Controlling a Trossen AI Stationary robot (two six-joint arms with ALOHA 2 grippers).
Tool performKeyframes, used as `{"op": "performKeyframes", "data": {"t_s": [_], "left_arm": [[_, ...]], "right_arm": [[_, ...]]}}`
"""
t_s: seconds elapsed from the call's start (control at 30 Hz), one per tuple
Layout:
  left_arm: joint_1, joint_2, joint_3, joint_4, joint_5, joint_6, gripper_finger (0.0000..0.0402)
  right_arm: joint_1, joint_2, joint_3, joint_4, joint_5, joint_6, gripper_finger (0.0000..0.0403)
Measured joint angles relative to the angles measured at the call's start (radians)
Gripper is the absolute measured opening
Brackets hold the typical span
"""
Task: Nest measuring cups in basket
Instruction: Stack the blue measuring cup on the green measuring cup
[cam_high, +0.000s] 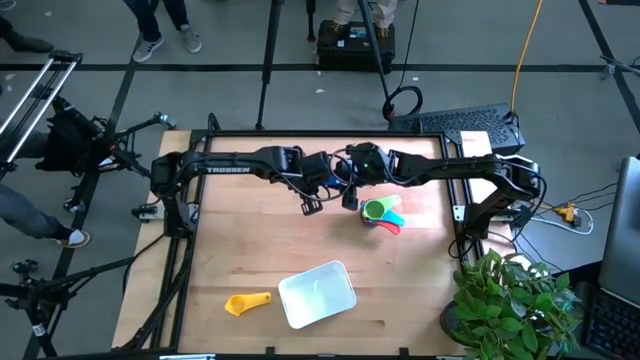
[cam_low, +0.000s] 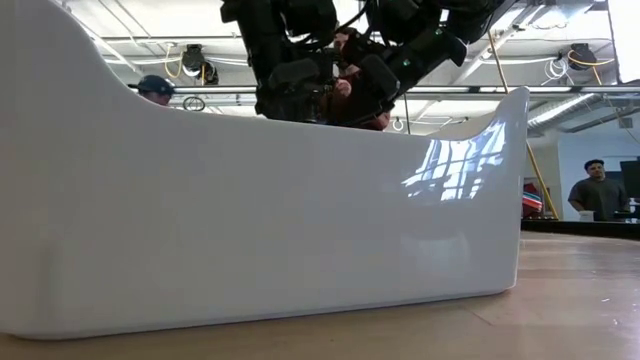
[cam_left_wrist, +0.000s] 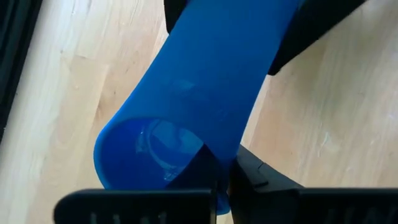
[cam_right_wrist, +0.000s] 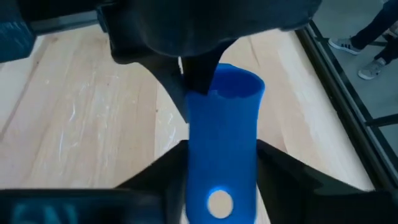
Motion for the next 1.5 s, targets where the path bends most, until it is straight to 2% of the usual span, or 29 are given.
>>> {"op": "performKeyframes", "data": {"t_s": [0.1, 0.37, 0.67, 0.9, 1.2, 1.33, 1.5], "left_arm": [[0.0, 0.0, 0.0, 0.0, 0.0, -0.004, 0.0009], [0.0, 0.0, 0.0, -0.001, 0.002, -0.001, 0.001], [-0.003, 0.0, 0.0, -0.01, 0.008, 0.022, 0.0105], [-0.004, -0.003, 0.0, -0.049, -0.003, 0.032, 0.0143], [-0.003, -0.059, -0.001, -0.098, -0.047, 0.032, 0.0149], [0.0, -0.105, 0.0, -0.106, -0.066, 0.032, 0.0149], [-0.002, -0.166, -0.018, -0.076, -0.069, 0.032, 0.0149]], "right_arm": [[0.0, 0.0, 0.0, -0.005, 0.007, -0.013, 0.0123], [0.0, 0.0, 0.0, -0.007, 0.011, -0.021, 0.0123], [-0.003, 0.0, 0.0, -0.014, 0.019, -0.026, 0.0123], [-0.004, 0.0, 0.0, -0.033, 0.019, -0.025, 0.0123], [-0.013, -0.041, 0.0, -0.087, 0.037, -0.022, 0.0123], [-0.025, -0.078, -0.002, -0.174, 0.028, -0.019, 0.0123], [-0.025, -0.197, -0.059, -0.251, 0.015, 0.001, 0.0123]]}}
